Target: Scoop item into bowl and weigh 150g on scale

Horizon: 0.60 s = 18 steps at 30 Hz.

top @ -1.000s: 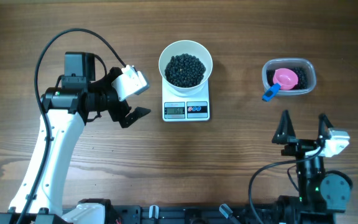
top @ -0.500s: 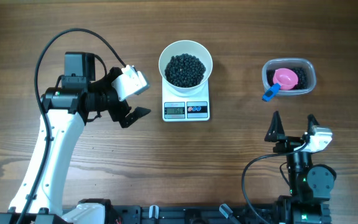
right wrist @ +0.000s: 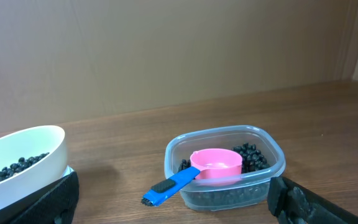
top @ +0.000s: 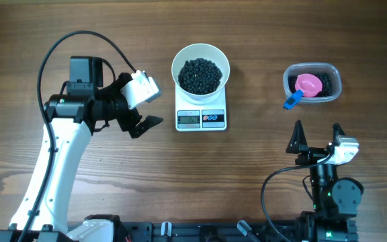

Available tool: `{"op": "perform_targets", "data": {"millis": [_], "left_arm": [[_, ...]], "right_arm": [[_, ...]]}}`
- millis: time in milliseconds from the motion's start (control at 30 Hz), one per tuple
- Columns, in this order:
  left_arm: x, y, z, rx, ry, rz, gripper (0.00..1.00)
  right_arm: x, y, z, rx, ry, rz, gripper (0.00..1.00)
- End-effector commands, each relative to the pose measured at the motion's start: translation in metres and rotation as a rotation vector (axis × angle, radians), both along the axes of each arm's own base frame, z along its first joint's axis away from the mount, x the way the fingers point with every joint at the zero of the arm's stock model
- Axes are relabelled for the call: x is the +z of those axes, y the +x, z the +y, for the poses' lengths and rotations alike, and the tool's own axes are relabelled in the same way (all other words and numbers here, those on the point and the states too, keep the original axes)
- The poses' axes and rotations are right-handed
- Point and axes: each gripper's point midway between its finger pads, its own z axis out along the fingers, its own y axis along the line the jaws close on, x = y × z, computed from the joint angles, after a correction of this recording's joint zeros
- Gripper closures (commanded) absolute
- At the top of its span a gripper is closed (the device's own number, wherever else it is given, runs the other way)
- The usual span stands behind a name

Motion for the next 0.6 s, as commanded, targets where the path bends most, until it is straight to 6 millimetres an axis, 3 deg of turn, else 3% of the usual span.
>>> {"op": "perform_targets", "data": {"millis": [0, 233, 333, 433, 567], "left_arm": [[-0.003, -0.001, 0.001, -0.008, 0.003, 0.006, 0.0], [-0.005, -0.008, 0.002, -0.001, 0.007, 0.041, 0.0], [0.016, -0.013, 0.002, 0.021, -0.013, -0.013, 0.0], [0.048, -0.025, 0.006, 0.173, -0.082, -0.04, 0.0], [0.071, -0.029, 0.041, 0.518, -0.177, -0.17, 0.0]], "right_arm": [[0.004, -0.001, -0.001, -0.008, -0.02, -0.019, 0.0], [0.004, -0.001, -0.001, -0.009, -0.02, -0.019, 0.0], [0.004, -0.001, -0.001, -0.009, -0.02, -0.019, 0.0], [0.004, -0.001, -0.001, -0.008, -0.02, -0.019, 0.0], [0.004, -0.001, -0.001, -0.008, -0.02, -0.019, 0.0]]}}
